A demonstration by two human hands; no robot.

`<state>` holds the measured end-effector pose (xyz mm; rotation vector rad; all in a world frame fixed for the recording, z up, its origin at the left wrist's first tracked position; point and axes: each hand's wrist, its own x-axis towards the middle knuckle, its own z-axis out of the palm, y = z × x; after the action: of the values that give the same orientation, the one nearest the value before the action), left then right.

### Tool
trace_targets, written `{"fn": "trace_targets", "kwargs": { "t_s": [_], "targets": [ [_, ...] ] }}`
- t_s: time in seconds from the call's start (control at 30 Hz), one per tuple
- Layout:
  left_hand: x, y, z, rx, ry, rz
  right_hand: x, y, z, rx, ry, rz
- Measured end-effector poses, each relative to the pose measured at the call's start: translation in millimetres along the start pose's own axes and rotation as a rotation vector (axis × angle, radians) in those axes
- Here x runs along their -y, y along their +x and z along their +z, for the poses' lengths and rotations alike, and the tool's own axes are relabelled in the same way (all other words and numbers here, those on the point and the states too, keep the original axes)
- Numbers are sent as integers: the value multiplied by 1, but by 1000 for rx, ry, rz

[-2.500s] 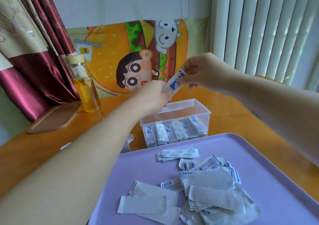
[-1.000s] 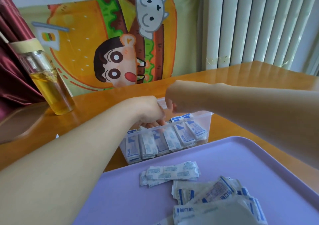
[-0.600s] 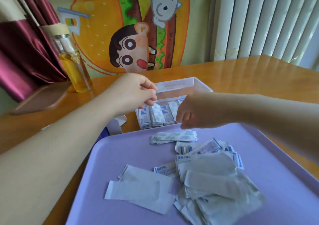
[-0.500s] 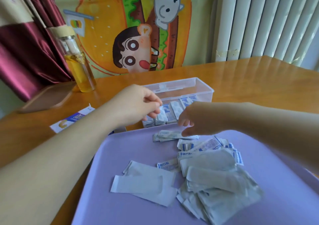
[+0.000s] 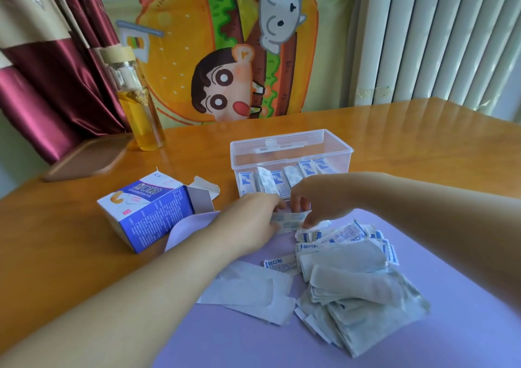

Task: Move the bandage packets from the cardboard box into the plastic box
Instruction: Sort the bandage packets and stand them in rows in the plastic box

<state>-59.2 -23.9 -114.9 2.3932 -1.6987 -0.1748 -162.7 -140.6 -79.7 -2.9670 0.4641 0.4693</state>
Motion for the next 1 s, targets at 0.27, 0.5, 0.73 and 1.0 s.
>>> {"fn": "trace_targets", "kwargs": {
  "t_s": [0.27, 0.5, 0.73, 1.0],
  "targets": [
    [-3, 3, 0, -12, 7, 17, -5, 4, 2, -43, -6, 5],
    [16, -1, -7, -55, -35, -106, -23, -6, 13, -383, 181, -29],
    [11, -2, -1, -7, -103, -111, -15, -7, 27, -337, 385, -3],
    [-4, 1, 4, 33, -48, -62, -10, -2, 27, -379, 462, 20]
  ]
}}
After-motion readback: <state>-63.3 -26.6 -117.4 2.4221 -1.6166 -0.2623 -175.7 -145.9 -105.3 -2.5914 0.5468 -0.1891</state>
